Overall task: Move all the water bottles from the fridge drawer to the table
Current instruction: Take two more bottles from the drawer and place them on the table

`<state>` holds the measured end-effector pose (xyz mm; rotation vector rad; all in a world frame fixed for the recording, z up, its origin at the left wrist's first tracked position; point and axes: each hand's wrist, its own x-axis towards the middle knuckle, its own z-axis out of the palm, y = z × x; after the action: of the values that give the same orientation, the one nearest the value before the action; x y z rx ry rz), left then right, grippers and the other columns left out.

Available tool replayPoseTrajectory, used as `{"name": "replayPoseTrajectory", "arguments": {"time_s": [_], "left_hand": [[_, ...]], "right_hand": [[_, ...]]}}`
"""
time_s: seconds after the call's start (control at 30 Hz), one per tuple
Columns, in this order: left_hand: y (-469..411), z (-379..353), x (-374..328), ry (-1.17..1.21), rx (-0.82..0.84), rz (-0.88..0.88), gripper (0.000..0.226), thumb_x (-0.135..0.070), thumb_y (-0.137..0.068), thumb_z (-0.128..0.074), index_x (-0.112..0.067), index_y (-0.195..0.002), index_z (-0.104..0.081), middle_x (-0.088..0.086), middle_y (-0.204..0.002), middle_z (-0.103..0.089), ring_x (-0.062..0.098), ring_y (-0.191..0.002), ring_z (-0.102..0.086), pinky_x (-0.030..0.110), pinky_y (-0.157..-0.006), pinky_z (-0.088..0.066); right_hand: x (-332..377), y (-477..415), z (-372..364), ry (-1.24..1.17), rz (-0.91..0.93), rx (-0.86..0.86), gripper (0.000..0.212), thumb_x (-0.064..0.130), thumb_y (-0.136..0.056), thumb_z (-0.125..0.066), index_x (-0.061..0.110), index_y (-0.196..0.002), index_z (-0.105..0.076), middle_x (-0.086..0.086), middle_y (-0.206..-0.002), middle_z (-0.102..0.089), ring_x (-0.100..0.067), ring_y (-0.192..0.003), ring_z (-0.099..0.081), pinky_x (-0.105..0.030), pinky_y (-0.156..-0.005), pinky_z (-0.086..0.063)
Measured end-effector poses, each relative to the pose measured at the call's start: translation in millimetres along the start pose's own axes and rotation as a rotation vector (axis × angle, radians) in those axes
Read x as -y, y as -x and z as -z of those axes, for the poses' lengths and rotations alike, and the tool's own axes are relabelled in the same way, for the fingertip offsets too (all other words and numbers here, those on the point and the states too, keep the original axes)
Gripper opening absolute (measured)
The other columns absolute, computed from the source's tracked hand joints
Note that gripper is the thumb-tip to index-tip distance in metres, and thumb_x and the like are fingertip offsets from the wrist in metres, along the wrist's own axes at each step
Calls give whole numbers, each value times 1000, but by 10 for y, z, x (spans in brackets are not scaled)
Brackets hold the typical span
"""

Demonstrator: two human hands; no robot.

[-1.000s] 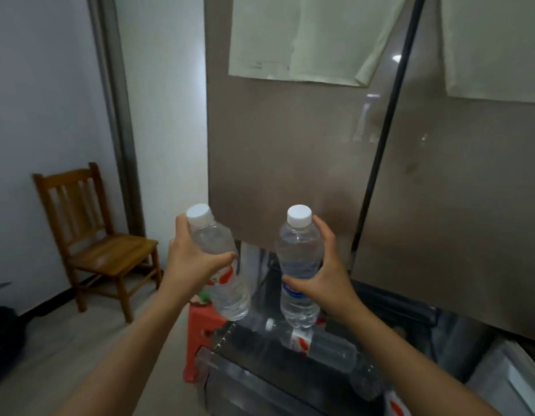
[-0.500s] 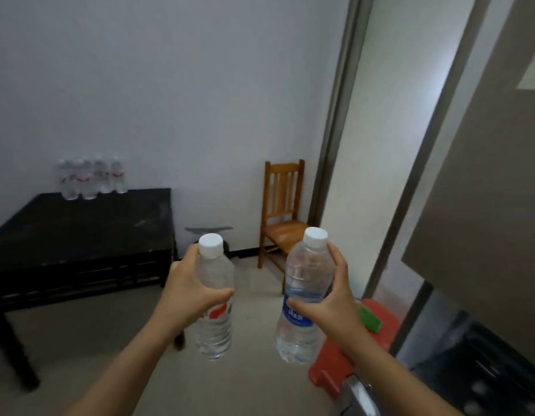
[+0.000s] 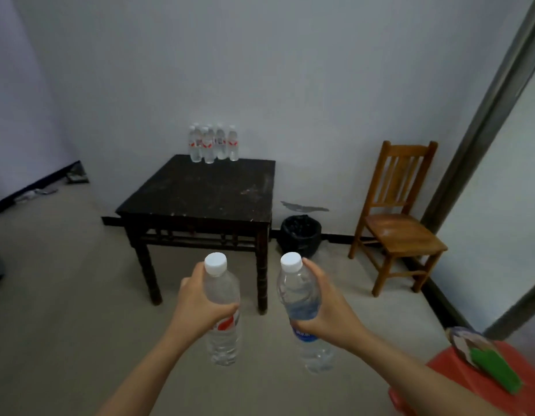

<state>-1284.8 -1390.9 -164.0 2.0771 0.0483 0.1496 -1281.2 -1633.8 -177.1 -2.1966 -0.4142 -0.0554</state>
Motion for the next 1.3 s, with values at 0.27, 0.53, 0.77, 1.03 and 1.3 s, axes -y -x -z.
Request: {"name": "replayPoseTrajectory", "arguments": {"time_s": [0.27, 0.53, 0.77, 1.03, 1.3], "left_hand": [[336, 215, 166, 115, -346, 155, 65, -49, -35, -73, -50, -92, -42, 3, -108, -56, 15, -95, -57, 31, -83, -46], [1228, 485, 201, 83, -624, 327, 65, -51, -33, -72, -51, -92, -45, 4, -109, -57, 13, -94, -58, 34, -85, -48], [1955, 1018, 341, 17, -886, 439, 67, -13, -54, -87, -25, -111, -52, 14, -111, -57, 24, -95, -59, 26, -76, -50], [2775, 2068, 679, 8, -1087, 387, 58, 1, -59, -82, -15, -108, -53, 4, -99, -61, 21, -91, -59, 34, -83, -47], [3294, 3349, 1129, -102, -1098, 408, 54, -12, -62, -82, -21, -106, -50, -4, -99, -55, 14, -91, -54, 30, -80, -44]], "right_hand": [[-31, -460, -275, -36, 119, 204, 104, 28, -61, -80, 67, -126, -8, 43, -129, -24, 1, -120, -40, -16, -90, -41], [280, -576, -772, -112, 287, 411, 102, 25, -63, -80, 65, -123, -8, 44, -125, -20, 4, -121, -33, -15, -93, -34], [967, -486, -1386, -286, 382, 531, 100, 13, -63, -80, 61, -123, -16, 22, -132, -33, -6, -122, -39, -31, -100, -42], [1940, -360, -2340, -339, 485, 568, 103, 18, -60, -81, 67, -122, -14, 20, -132, -35, -11, -123, -40, -35, -97, -43], [2961, -159, -3335, -444, 519, 498, 106, 11, -62, -83, 63, -124, -15, 20, -131, -32, -8, -122, -37, -31, -96, -39]]}}
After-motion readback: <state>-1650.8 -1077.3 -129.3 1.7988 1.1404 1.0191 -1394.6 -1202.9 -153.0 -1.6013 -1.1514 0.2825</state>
